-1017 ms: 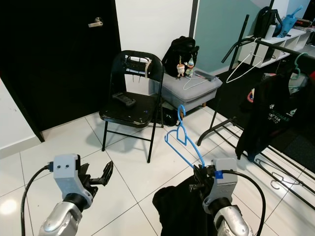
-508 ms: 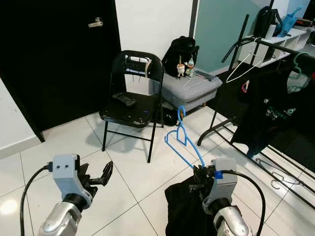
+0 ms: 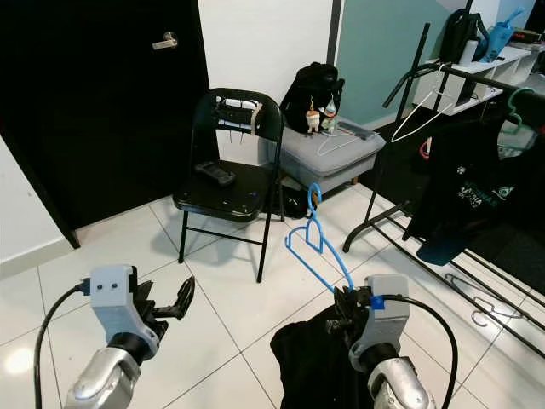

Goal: Hang hanger

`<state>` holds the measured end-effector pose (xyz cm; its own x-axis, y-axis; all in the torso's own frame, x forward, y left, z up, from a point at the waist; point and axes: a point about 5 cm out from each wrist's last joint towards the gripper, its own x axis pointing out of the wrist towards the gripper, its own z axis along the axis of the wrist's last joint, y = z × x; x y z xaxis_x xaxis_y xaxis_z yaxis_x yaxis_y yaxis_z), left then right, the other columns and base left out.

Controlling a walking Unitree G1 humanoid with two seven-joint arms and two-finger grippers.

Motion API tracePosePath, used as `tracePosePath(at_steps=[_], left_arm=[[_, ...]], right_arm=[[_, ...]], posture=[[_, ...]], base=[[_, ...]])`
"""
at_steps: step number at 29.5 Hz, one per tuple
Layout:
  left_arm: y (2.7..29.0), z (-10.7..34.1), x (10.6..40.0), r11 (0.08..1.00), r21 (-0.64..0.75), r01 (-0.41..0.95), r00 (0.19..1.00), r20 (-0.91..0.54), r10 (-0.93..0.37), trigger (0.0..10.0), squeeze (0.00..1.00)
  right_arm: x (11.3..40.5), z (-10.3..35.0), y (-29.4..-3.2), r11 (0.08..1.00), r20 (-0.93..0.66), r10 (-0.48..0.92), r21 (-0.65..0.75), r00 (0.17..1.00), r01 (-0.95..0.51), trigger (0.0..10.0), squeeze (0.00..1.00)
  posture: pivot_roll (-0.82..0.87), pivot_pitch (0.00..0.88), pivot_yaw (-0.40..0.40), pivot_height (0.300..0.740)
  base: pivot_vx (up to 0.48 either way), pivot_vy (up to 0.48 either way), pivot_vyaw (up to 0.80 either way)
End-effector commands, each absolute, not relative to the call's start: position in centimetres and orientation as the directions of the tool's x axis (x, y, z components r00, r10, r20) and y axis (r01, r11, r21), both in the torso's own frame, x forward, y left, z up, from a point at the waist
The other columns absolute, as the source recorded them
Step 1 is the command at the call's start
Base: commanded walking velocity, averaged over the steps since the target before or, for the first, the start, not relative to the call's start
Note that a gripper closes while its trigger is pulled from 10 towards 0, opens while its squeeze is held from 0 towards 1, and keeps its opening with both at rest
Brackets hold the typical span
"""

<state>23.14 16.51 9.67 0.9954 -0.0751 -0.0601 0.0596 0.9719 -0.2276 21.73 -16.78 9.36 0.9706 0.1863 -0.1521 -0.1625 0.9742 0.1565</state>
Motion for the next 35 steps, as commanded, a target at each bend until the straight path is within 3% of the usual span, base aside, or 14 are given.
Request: tracePosePath(at_steps=[1,35], left_arm=[[16.95,9.20,22.97,0.974,-0.223,0.047,0.994,-0.088,-0.068,10.0,0.00],[17.20,8.79,22.77,0.973,-0.226,0.046,0.993,-0.099,-0.070,10.0,0.00]], right_arm=[[21.95,10.75,-16.50,0.971,-0.090,0.192,0.162,0.977,-0.176,10.0,0.00],[21.78,10.58,-16.49,0.969,-0.100,0.194,0.177,0.976,-0.174,10.0,0.00]], posture=[[-0.06,0.000,-0.015,0.740],[-0.06,0.000,-0.015,0.740]], base=[[0.000,0.000,0.00],[0.000,0.000,0.00]])
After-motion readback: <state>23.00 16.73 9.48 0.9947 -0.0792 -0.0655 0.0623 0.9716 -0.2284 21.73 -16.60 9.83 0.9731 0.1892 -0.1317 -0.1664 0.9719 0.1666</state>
